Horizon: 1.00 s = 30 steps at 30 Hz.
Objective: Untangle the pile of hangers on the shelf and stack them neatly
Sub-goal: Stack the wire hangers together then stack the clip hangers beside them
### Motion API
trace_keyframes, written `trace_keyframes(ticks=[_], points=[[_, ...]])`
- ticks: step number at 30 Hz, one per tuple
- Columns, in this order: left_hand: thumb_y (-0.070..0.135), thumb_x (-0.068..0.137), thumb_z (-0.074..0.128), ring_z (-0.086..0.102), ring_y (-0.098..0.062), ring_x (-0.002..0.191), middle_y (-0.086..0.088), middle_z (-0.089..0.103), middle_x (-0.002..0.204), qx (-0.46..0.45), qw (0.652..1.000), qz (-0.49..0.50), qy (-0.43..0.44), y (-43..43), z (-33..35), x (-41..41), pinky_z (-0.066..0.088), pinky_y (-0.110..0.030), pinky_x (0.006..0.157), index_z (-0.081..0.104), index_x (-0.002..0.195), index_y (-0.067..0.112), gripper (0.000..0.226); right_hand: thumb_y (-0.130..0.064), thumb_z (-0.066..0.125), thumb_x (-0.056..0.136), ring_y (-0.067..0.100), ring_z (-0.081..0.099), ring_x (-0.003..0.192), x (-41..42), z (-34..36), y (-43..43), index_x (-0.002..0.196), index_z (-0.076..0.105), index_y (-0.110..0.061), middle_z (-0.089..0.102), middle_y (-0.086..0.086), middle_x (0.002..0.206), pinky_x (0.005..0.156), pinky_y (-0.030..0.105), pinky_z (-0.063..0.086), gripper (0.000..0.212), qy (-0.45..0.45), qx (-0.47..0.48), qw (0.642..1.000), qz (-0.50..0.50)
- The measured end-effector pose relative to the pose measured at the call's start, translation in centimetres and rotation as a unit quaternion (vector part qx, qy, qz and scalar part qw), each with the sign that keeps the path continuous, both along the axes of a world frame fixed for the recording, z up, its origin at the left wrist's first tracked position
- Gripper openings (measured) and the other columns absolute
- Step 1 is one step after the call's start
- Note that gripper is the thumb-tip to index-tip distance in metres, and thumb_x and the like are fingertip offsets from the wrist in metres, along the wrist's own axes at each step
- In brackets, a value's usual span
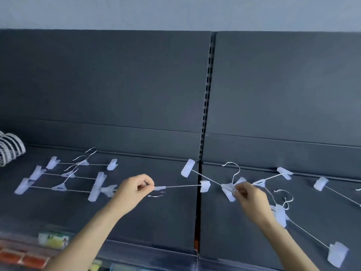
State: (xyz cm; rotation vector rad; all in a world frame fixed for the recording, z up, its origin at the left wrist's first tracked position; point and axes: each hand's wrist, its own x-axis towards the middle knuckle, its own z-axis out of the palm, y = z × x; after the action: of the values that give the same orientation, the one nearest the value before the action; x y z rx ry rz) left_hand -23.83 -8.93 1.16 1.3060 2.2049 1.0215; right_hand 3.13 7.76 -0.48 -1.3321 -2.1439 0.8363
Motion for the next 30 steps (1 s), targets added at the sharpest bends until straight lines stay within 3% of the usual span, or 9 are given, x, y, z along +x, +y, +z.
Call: trace_keyframes(ticks=[5, 7, 11, 14, 16, 19, 23, 26, 30], points=[[0.012, 0.081, 0.067, 0.057, -0.003, 0.065, 0.001, 0.068, 0.07, 0.038, 0.998, 0.047, -0.015, -6.2, 0.6, -4.9, 0.043, -0.014, 0.067, 0.067, 0.075, 0.033, 0.022, -0.007, 0.058, 0.086, 0.026, 0.057, 0.072, -6.7, 0.6, -2.6, 0.08, 0.055, -0.015, 0.064, 0.005, 0.072, 0.057, 0.016, 0.038, 0.01, -0.001, 0.014, 0.998, 0.056], [0.011, 0.078, 0.071, 0.062, -0.003, 0.072, 0.004, 0.07, 0.07, 0.046, 0.997, 0.066, 0.002, -8.7, 0.6, -7.7, 0.044, -0.008, 0.066, 0.066, 0.075, 0.037, 0.027, -0.009, 0.059, 0.086, 0.026, 0.057, 0.073, -10.0, 1.0, -4.2, 0.082, 0.059, -0.012, 0.065, 0.006, 0.074, 0.057, 0.013, 0.039, 0.004, 0.003, 0.025, 0.997, 0.072], [0.011, 0.075, 0.073, 0.065, -0.006, 0.077, 0.007, 0.069, 0.081, 0.033, 0.994, 0.097, 0.044, -14.2, -0.2, -15.5, 0.046, -0.01, 0.07, 0.062, 0.074, 0.04, 0.031, -0.013, 0.056, 0.087, 0.016, 0.053, 0.066, -17.8, 0.9, -8.1, 0.087, 0.063, -0.014, 0.062, -0.006, 0.071, 0.059, 0.006, 0.038, 0.006, 0.001, 0.006, 0.995, 0.1], [0.008, 0.076, 0.072, 0.064, -0.005, 0.078, 0.006, 0.069, 0.081, -0.006, 0.994, 0.093, 0.053, -17.8, -1.4, -21.7, 0.045, -0.006, 0.068, 0.061, 0.071, 0.038, 0.032, -0.023, 0.055, 0.086, 0.003, 0.055, 0.065, -24.3, -0.1, -11.2, 0.073, 0.055, -0.031, 0.062, -0.019, 0.07, 0.08, 0.024, 0.043, 0.016, -0.023, -0.002, 0.994, 0.111], [0.006, 0.077, 0.071, 0.063, -0.003, 0.077, 0.007, 0.069, 0.079, -0.027, 0.995, 0.079, 0.058, -19.1, -2.5, -25.2, 0.044, -0.003, 0.066, 0.06, 0.068, 0.038, 0.034, -0.017, 0.057, 0.087, 0.003, 0.051, 0.063, -28.4, -0.3, -13.3, 0.073, 0.054, -0.026, 0.059, -0.011, 0.065, 0.066, 0.01, 0.042, 0.017, -0.018, -0.005, 0.991, 0.13], [0.006, 0.077, 0.07, 0.059, 0.012, 0.077, 0.011, 0.066, 0.076, -0.047, 0.996, 0.054, 0.046, -19.9, -4.2, -28.7, 0.042, -0.002, 0.064, 0.059, 0.067, 0.036, 0.034, -0.012, 0.057, 0.087, 0.007, 0.045, 0.058, -33.0, -0.4, -16.0, 0.076, 0.054, -0.016, 0.055, -0.003, 0.068, 0.053, 0.007, 0.038, 0.012, -0.022, -0.011, 0.989, 0.143], [0.009, 0.08, 0.068, 0.058, 0.014, 0.074, 0.023, 0.064, 0.067, -0.056, 0.997, 0.019, 0.039, -19.2, -5.7, -30.9, 0.041, -0.001, 0.065, 0.062, 0.072, 0.03, 0.023, -0.008, 0.055, 0.087, 0.003, 0.044, 0.058, -36.2, -1.4, -18.1, 0.083, 0.057, -0.012, 0.053, -0.003, 0.067, 0.054, 0.004, 0.038, 0.005, -0.037, -0.031, 0.99, 0.133], [0.013, 0.082, 0.066, 0.058, 0.002, 0.071, 0.017, 0.059, 0.076, -0.061, 0.997, -0.017, 0.045, -17.6, -6.4, -31.1, 0.041, -0.003, 0.066, 0.061, 0.081, 0.027, 0.015, -0.006, 0.054, 0.086, 0.006, 0.044, 0.057, -37.5, -1.9, -19.2, 0.079, 0.051, -0.014, 0.047, -0.01, 0.061, 0.051, 0.007, 0.037, 0.011, -0.042, -0.02, 0.99, 0.132], [0.015, 0.084, 0.064, 0.051, 0.002, 0.075, 0.014, 0.051, 0.079, -0.039, 0.997, -0.051, 0.038, -15.9, -7.1, -30.1, 0.039, -0.007, 0.071, 0.064, 0.087, 0.023, 0.01, -0.005, 0.054, 0.085, 0.011, 0.044, 0.057, -38.0, -2.3, -19.8, 0.078, 0.053, -0.013, 0.049, -0.006, 0.06, 0.054, 0.015, 0.035, 0.011, -0.033, -0.028, 0.994, 0.098]])
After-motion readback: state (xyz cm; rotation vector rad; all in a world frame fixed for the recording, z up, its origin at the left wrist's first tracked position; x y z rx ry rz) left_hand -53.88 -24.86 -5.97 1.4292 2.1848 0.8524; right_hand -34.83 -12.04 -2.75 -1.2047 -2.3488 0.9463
